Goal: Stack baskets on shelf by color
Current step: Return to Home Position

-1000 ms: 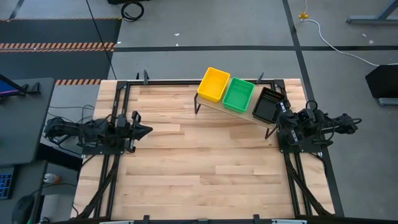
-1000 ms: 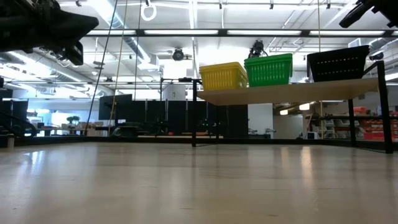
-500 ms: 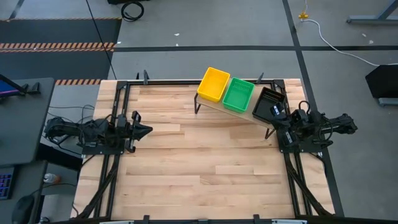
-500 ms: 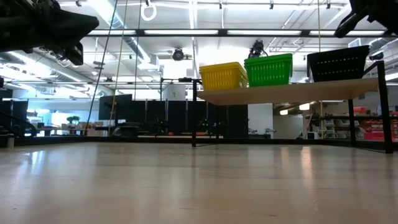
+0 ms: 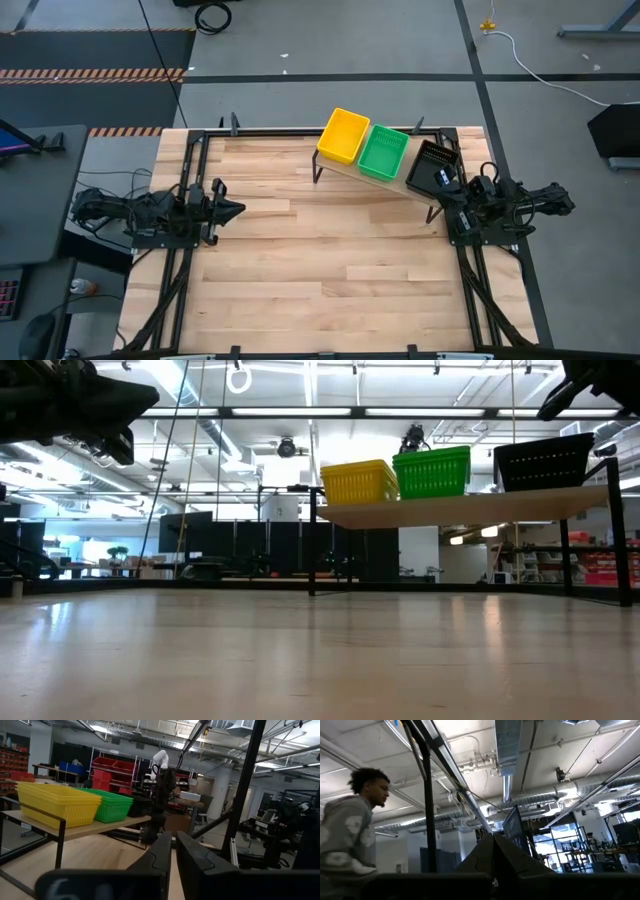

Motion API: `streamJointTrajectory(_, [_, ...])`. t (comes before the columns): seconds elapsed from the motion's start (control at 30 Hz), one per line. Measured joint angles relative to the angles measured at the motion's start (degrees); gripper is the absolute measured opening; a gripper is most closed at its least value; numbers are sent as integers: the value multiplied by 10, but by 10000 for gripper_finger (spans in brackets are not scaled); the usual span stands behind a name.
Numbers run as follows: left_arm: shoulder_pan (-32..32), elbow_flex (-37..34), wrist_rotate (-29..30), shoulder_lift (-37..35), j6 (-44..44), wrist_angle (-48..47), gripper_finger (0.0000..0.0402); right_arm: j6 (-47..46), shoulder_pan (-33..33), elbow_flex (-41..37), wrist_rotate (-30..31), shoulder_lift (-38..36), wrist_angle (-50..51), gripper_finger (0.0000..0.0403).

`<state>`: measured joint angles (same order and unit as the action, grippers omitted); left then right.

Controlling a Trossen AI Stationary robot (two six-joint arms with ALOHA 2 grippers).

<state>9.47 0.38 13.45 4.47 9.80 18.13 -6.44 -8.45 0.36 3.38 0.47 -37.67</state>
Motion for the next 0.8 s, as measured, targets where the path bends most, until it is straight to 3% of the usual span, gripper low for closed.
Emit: streamJointTrajectory(0.8, [0, 0, 0, 0, 0, 0, 32, 0, 0, 0, 0, 0, 0, 17])
